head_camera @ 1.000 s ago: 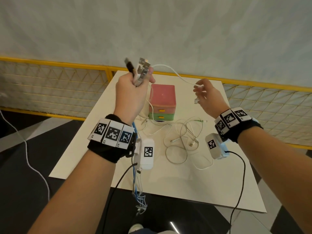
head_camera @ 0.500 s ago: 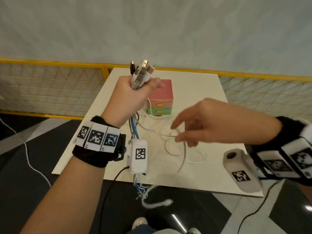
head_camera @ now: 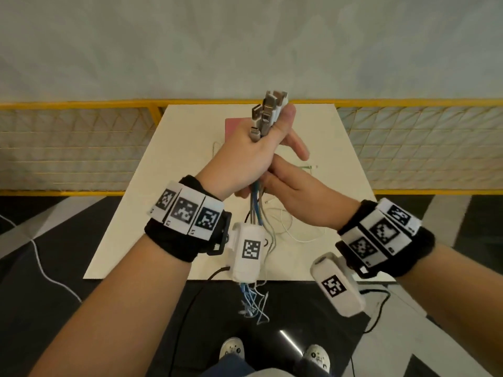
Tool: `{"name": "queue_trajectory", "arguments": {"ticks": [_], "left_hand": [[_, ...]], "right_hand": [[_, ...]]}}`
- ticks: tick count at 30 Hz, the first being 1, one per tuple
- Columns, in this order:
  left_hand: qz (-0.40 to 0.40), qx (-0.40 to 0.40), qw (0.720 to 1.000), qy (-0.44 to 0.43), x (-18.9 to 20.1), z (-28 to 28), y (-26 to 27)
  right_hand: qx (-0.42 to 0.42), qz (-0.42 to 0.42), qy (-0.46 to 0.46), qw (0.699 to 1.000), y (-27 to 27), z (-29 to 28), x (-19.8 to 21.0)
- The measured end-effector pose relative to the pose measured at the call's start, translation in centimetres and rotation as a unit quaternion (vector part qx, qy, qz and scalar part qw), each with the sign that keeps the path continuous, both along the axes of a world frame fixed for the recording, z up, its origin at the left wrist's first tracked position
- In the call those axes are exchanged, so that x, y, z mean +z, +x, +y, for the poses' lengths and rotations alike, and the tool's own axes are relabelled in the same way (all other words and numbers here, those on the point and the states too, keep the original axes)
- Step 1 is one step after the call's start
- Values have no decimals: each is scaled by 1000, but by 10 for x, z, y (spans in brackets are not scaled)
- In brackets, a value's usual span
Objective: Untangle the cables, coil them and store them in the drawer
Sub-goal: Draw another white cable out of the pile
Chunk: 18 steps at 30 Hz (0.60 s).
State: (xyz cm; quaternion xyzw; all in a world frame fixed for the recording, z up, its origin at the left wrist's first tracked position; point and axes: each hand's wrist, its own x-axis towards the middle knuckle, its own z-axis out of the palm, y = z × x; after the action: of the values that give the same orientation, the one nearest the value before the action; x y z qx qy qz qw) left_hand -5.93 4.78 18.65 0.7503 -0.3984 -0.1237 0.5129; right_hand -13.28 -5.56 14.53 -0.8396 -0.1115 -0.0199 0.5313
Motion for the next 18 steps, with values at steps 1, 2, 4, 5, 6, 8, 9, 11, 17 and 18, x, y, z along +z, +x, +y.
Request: {"name": "queue_trajectory", "arguments": {"ticks": [1,2,4,5,6,8,9,11,17,18], "left_hand": [[19,7,1000,-6,0,-1,-1],[45,10,999,-15,-1,-2,-1],[105,-7,994,-25,-3,-2,-2],[130,-21,991,-24,-5,-2,-3],[144,-32,989,-21,-9,-2,-3],[146,-30,989,-19,-15,-4,-4],[136,-20,990,-21,-17,-6,-5],[123,4,991,-55,-19,-12,-7],[266,28,923,-276,-8,-8,11],[278,41,917,-283,-4,-6,13]], "right_hand": [[-5,2,49,999,-1,2,-3],[-12,10,90,996,-1,3,-6],[-33,26,144,989,-2,5,-12],[-46,28,157,986,-2,4,-14],[-56,26,168,984,-2,3,-17],[-54,26,194,979,-2,-1,-20],[-43,22,201,978,-2,-3,-21],[-25,5,163,986,-2,-7,-26],[-23,24,-107,994,-7,-32,-67],[-20,32,-123,992,-7,-34,-78]]}}
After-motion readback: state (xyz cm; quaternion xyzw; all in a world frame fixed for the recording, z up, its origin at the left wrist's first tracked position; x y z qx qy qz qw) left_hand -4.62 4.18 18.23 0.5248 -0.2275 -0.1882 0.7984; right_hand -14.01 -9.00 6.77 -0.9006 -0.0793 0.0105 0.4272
